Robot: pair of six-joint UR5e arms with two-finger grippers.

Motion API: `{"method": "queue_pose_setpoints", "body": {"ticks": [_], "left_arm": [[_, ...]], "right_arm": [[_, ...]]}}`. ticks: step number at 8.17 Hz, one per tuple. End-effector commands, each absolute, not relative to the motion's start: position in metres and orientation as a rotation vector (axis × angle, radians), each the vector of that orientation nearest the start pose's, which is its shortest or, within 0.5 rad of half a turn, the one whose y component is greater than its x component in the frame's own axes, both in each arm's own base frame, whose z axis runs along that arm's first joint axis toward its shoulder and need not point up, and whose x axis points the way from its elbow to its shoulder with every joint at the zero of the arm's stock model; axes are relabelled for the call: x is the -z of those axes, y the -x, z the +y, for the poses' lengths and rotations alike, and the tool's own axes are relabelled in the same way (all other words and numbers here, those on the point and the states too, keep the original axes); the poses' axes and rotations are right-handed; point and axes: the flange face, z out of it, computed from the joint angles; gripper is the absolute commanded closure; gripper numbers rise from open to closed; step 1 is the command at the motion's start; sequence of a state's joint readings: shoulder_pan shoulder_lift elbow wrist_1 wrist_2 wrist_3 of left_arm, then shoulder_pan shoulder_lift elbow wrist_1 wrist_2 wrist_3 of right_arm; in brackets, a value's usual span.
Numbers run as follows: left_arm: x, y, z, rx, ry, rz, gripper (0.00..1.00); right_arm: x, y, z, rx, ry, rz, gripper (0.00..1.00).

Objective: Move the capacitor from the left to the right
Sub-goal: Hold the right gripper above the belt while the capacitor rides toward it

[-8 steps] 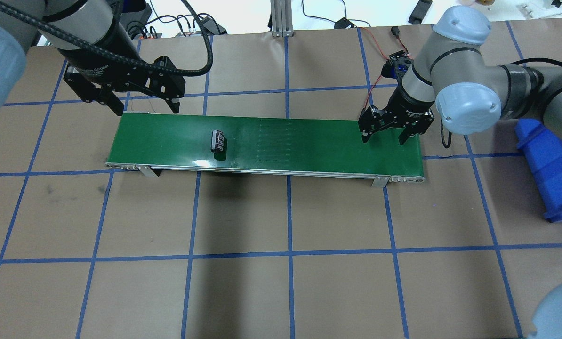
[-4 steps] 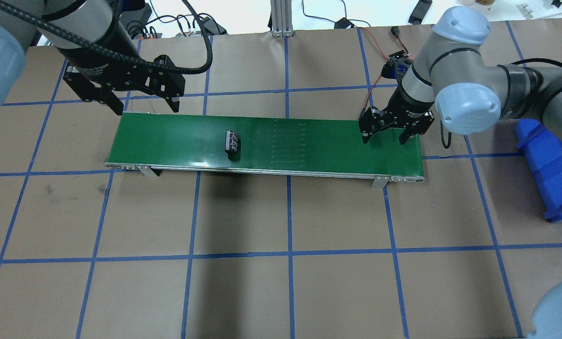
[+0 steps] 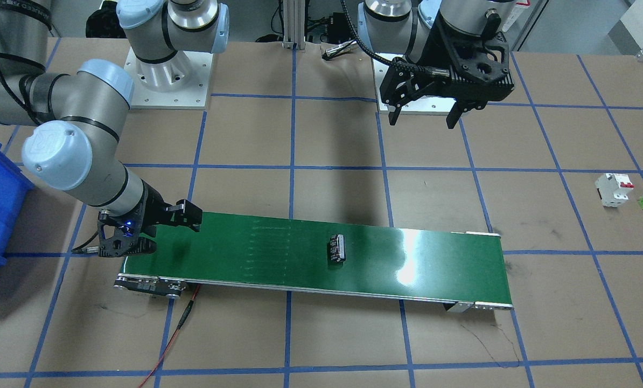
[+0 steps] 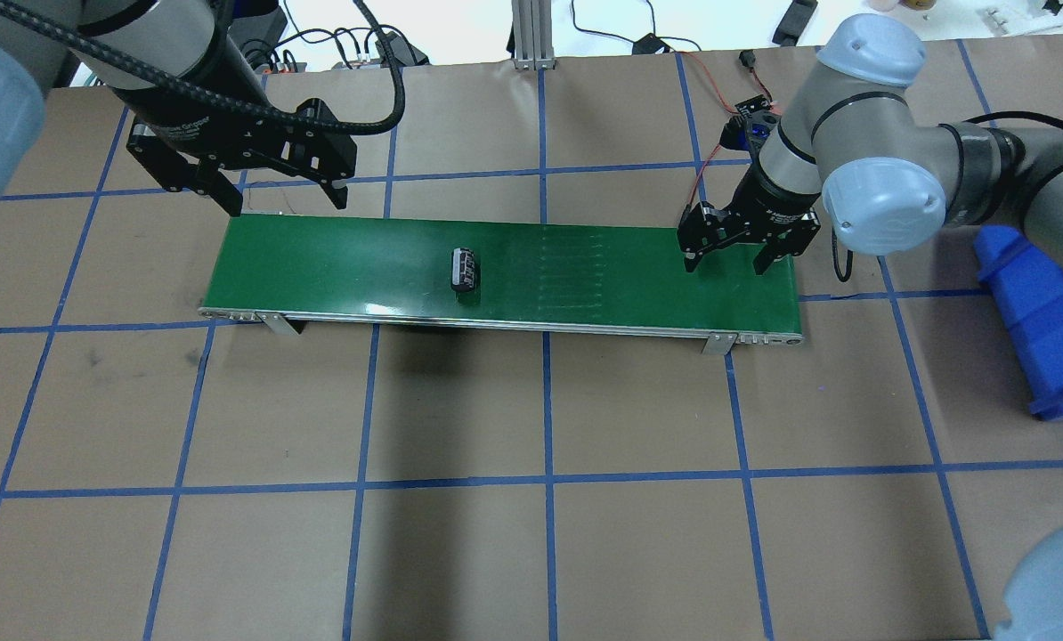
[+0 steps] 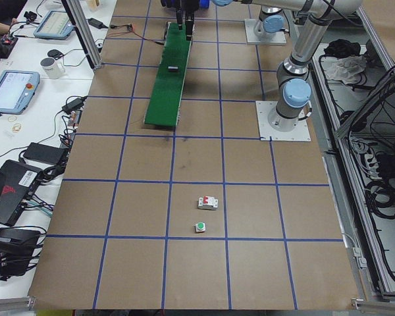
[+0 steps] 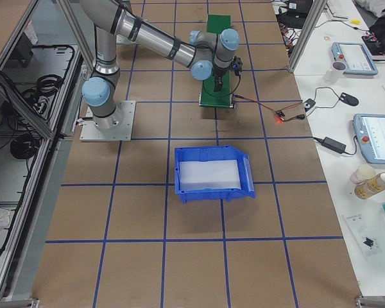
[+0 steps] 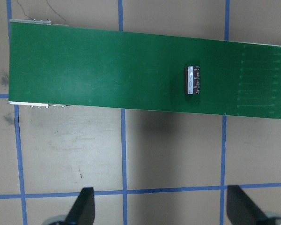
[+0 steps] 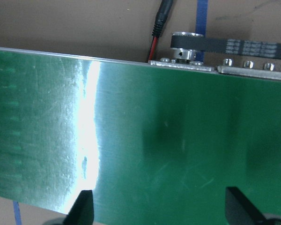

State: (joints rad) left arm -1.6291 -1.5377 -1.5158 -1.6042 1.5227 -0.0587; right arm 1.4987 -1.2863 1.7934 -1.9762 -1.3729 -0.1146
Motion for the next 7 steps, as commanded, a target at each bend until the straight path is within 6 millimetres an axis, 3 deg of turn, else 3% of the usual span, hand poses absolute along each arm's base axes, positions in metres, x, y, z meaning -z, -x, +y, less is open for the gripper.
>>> {"method": "queue_pose_setpoints", "body": {"ticks": [1,3,7], "left_arm": [[-0.528,0.166,-0.471,0.086,-0.002,3.196,0.0],[-0.528,0.166,-0.471,0.086,-0.002,3.196,0.0],[-0.529,0.166,-0.471,0.088,-0.003,3.197,0.0]], "right_arm": [[-0.264,-0.112,-0.567,-0.1,0.059,2.934,0.0],[-0.252,-0.114,-0.563,-0.126,0.06,2.919,0.0],[-0.256,-0.115,-0.562,-0.118,0.036,2.923,0.02]]}}
